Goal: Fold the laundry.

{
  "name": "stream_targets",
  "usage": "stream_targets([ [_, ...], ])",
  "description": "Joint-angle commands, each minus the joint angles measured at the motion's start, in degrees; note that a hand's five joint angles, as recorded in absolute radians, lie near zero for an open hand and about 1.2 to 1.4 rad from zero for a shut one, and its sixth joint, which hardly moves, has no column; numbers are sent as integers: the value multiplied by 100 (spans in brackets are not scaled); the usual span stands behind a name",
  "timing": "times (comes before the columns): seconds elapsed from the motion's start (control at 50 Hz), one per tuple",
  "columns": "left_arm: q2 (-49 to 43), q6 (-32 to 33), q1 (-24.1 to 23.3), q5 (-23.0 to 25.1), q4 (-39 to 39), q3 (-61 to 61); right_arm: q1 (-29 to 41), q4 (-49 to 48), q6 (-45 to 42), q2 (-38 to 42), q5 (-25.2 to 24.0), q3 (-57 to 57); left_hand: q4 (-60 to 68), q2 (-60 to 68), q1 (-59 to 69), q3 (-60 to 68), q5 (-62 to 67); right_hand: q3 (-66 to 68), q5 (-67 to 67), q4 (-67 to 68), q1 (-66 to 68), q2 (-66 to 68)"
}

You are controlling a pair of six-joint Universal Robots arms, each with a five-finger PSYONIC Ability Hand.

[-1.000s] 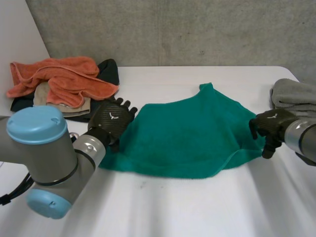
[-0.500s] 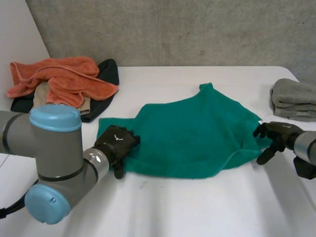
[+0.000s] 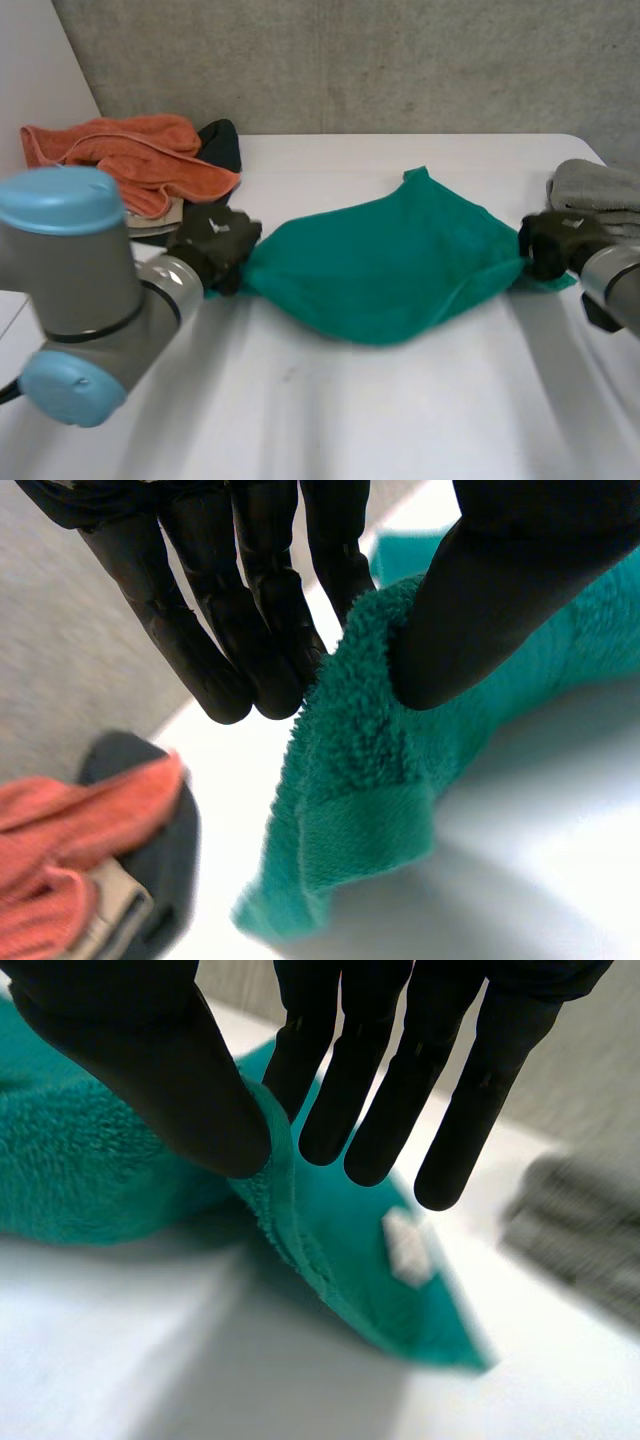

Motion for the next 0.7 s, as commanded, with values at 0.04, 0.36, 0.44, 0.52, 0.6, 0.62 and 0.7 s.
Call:
stream_targets([
  [0.04, 1492, -973, 311, 307, -291, -108, -75, 543, -671, -1440, -66, -234, 1163, 1185, 1492, 1229, 1333, 1202, 1353, 1155, 1555, 1265],
  [0.36, -103, -984, 1234, 185, -300, 700, 1480, 949, -1639, -142, 443, -1307, 1163, 1185, 1492, 1229, 1333, 1202, 1353, 1155, 1555, 1265],
  [0.44, -1009, -746, 1366, -35, -422, 1157, 1796, 844, -1788, 447, 891, -1500, 1163, 1185, 1492, 1229, 1333, 1202, 1353, 1155, 1555, 1265],
  [0.52, -1825, -553, 1436, -307, -581, 1753, 2016, 615, -1885, 1044, 1479, -1755, 1163, 1185, 1492, 1229, 1333, 1202, 1353, 1155, 1555, 1265],
  [0.6, -2004, -526, 1480, -492, -747, 2202, 2244, 422, -1903, 1283, 1779, -1869, 231, 253, 560, 297, 401, 1202, 1353, 1155, 1555, 1265],
  [0.62, -1969, -543, 1472, -510, -809, 2247, 2280, 387, -1903, 1301, 1814, -1878, -360, -338, -31, -293, -190, 1202, 1353, 1155, 1555, 1265],
  [0.7, -1548, -701, 1410, -378, -1143, 2125, 2412, 263, -1894, 1257, 1999, -1826, -4967, -4945, -4638, -4900, -4797, 1202, 1353, 1155, 1555, 1265],
])
